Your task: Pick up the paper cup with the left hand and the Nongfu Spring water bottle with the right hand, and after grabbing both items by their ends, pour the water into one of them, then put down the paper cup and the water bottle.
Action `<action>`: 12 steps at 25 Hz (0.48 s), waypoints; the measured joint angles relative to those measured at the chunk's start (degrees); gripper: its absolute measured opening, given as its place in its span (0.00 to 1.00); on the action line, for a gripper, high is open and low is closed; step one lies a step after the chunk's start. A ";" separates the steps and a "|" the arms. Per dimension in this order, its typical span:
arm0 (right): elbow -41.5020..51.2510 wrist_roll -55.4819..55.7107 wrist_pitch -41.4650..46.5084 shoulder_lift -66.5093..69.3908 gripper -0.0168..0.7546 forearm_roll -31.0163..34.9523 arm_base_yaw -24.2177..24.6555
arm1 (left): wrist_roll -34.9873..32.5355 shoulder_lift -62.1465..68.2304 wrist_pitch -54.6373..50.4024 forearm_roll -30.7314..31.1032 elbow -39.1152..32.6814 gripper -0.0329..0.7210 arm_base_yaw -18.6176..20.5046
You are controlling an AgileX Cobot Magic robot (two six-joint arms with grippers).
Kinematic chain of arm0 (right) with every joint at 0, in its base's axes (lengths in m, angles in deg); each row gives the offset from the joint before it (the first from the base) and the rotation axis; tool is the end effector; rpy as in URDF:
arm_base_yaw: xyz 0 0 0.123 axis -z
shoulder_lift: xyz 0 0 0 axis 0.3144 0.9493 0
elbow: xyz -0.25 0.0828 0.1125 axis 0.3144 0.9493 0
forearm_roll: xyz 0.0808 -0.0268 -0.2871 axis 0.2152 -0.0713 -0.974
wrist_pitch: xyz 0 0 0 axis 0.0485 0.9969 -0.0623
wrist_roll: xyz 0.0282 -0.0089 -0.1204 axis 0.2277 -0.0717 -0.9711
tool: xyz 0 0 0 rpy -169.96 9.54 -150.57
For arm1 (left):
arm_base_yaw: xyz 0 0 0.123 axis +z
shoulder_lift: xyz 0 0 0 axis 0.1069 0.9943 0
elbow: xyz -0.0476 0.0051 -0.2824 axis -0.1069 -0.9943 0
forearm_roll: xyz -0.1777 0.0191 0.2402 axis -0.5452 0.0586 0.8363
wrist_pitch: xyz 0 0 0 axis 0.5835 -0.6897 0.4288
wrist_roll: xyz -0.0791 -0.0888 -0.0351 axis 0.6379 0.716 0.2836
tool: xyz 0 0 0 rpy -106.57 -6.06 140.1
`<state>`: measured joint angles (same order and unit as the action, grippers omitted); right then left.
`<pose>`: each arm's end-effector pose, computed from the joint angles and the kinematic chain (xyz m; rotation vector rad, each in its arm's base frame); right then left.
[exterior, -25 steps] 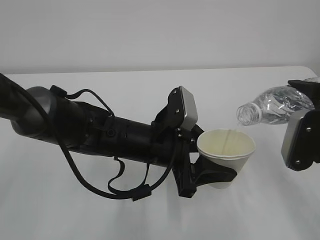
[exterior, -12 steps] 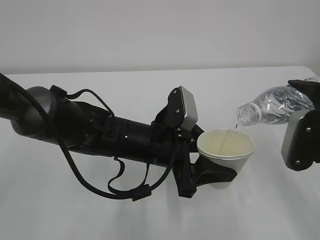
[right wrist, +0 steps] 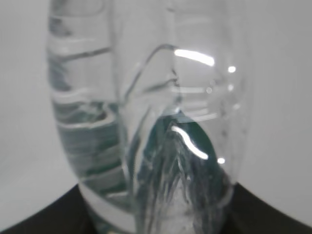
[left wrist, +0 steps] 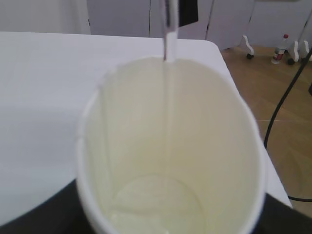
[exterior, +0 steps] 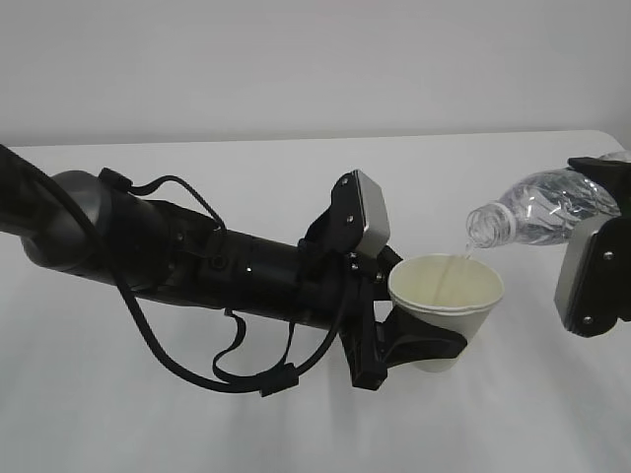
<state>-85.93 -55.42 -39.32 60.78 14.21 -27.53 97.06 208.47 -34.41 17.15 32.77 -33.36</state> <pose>0.2860 0.0487 0.1589 -1.4174 1.2361 -0.9544 0.2881 -0.3548 0.0829 1.4075 1.4921 -1.0713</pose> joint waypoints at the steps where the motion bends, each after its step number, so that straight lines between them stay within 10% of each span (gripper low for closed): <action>1: 0.00 0.00 0.00 0.00 0.47 0.00 0.00 | 0.00 0.00 0.00 0.00 0.00 0.61 0.00; 12: 0.00 -0.09 -0.09 0.00 0.48 0.00 0.00 | 0.00 0.00 0.00 0.00 0.00 0.61 0.00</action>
<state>-85.93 -55.51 -39.41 60.78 14.21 -27.53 97.06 208.47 -34.41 17.15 32.77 -33.36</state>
